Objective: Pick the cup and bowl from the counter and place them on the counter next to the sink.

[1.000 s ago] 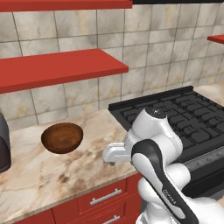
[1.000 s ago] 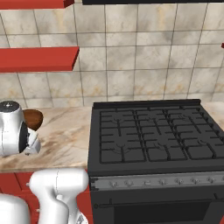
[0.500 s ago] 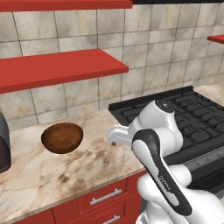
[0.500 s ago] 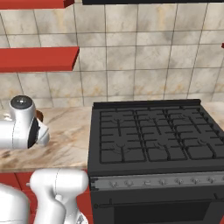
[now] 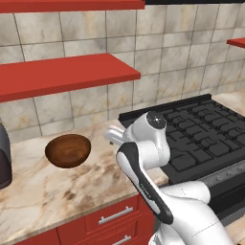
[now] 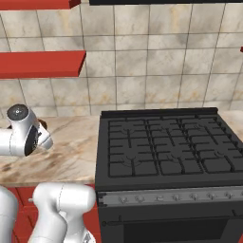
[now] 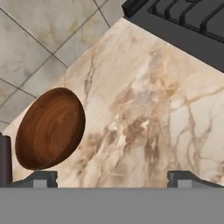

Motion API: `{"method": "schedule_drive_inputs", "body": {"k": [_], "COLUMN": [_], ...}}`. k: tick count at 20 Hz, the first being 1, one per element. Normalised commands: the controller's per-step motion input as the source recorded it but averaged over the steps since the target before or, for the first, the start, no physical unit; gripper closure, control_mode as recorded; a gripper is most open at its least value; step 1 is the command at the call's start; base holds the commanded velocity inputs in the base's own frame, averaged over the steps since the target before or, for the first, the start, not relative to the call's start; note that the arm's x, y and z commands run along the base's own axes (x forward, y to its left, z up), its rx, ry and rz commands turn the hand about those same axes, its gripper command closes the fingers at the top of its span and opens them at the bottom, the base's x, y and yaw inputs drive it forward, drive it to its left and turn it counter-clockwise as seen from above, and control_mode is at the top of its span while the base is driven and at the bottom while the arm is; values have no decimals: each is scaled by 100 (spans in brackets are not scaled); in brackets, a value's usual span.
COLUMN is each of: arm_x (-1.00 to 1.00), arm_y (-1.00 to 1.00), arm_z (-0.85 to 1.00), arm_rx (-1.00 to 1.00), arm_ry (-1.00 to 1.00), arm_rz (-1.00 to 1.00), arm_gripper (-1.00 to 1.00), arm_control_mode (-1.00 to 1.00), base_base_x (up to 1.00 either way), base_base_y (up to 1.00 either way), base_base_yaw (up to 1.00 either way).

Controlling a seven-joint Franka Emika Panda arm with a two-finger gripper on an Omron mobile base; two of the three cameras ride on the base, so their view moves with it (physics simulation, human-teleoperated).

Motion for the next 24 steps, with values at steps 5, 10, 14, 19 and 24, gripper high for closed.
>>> {"method": "schedule_drive_inputs", "body": {"k": [5,10,14,19,24], "arm_x": [42,6,0,0,5], "arm_y": [4,0,0,12,44], "arm_z": [14,0,-23,-21,-17], "arm_rx": [7,3,0,0,0], "arm_ry": [6,11,0,-2,-6], "arm_rz": [7,21,13,8,4], "arm_gripper": [-100,-100,-100,-100,-100], "arm_control_mode": [-100,-100,-100,-100,-100], "base_base_x": [0,0,0,0,0], "base_base_y": [0,0,0,0,0], "base_base_yaw": [0,0,0,0,0]}}
